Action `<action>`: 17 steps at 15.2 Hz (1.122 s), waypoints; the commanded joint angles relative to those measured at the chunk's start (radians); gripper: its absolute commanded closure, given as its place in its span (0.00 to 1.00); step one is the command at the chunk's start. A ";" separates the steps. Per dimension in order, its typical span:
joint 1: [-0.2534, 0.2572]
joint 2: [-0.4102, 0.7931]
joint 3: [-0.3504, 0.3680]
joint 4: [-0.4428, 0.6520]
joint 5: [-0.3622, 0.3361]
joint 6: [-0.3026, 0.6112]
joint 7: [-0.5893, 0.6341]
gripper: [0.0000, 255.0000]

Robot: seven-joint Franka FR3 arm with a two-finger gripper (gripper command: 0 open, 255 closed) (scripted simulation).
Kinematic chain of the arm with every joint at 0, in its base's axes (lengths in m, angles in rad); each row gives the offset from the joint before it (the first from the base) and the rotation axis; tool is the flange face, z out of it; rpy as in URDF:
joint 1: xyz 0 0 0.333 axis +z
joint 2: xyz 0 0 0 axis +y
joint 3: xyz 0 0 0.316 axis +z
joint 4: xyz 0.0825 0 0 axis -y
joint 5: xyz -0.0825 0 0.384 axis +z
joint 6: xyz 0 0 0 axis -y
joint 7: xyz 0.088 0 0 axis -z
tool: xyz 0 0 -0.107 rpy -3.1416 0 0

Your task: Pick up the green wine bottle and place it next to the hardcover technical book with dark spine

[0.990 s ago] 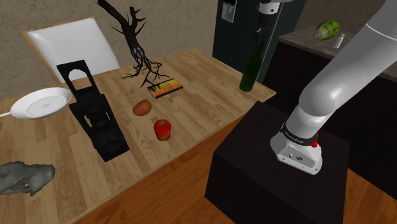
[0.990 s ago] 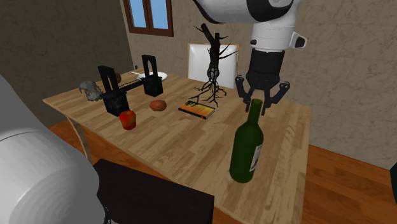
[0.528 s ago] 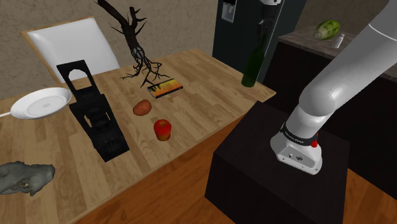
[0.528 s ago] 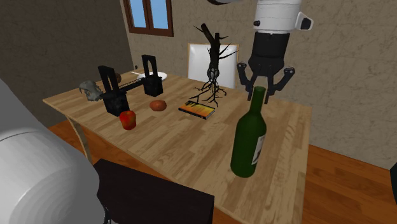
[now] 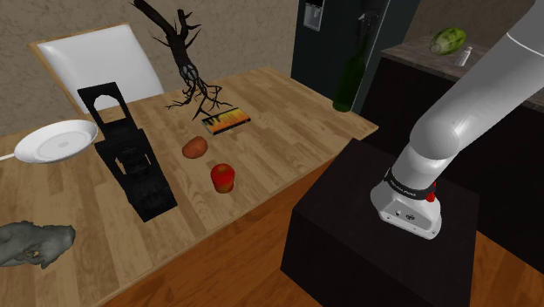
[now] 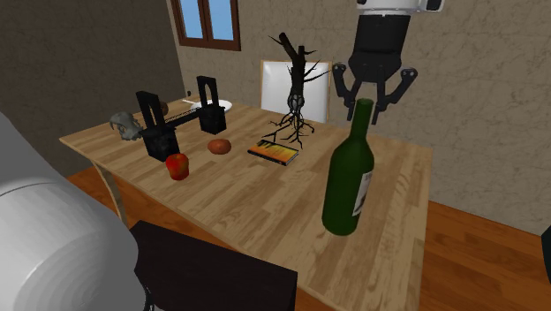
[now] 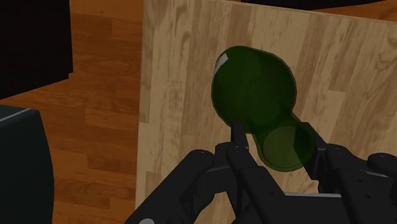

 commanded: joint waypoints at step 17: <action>0.007 0.026 0.007 0.269 0.016 -0.244 -0.018 1.00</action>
